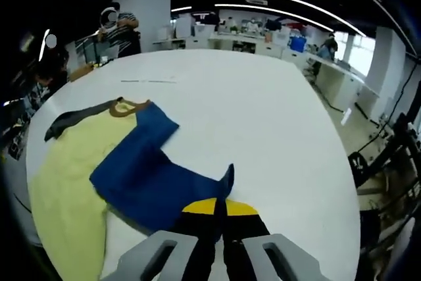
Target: Fold the garment on the visible template until the final outline fits inside the template.
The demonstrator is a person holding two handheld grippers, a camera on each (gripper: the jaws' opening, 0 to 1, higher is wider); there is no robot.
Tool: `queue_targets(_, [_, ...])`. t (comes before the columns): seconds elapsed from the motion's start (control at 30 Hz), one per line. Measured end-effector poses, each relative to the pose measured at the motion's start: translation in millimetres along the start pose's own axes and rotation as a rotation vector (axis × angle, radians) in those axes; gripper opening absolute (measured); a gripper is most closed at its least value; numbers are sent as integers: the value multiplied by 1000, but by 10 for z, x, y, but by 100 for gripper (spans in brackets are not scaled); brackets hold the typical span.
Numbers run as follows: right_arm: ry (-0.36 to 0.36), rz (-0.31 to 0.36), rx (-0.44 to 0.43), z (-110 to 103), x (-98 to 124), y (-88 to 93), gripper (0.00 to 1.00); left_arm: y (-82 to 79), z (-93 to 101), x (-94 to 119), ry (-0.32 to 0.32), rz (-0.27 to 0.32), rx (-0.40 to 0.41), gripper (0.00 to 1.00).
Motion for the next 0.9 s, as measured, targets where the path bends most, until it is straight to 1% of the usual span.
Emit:
queue_targets(0.07, [7, 2, -15, 5, 35, 12, 0, 8, -15, 5, -5, 0, 1, 85])
queue_targets(0.13, [44, 2, -31, 42, 93, 35, 0, 8, -38, 15, -16, 4, 10, 83])
queue_targets(0.2, [62, 4, -43, 72, 141, 51, 0, 8, -65, 27, -28, 10, 20, 82])
queue_targets(0.33, [99, 9, -82, 154, 216, 82, 0, 8, -67, 32, -31, 15, 24, 83])
queue_targets(0.47, [110, 11, -99, 194, 270, 116, 0, 16, -61, 28, -31, 14, 24, 83])
queue_targets(0.53, [134, 11, -98, 241, 294, 137, 0, 21, -66, 27, -33, 14, 24, 84])
queue_targets(0.67, [155, 16, -129, 338, 333, 167, 0, 21, -75, 35, -38, 10, 17, 84])
queue_targets(0.8, [188, 22, -153, 467, 387, 202, 0, 21, -92, 42, -47, 12, 20, 84])
queue_targets(0.9, [223, 13, -163, 496, 471, 253, 0, 15, -88, 46, -49, 17, 19, 84])
Point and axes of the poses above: the point that each gripper's makers call its tool centre point, and the gripper's own axes: x roughly backward along the fingers, z roughly to its right, y roughly out of its underside, the point moved 4 cm from there along x, roughly backward along the fingers, and after that the axes turned 6 degrees about -z, right-handed, at the moved point
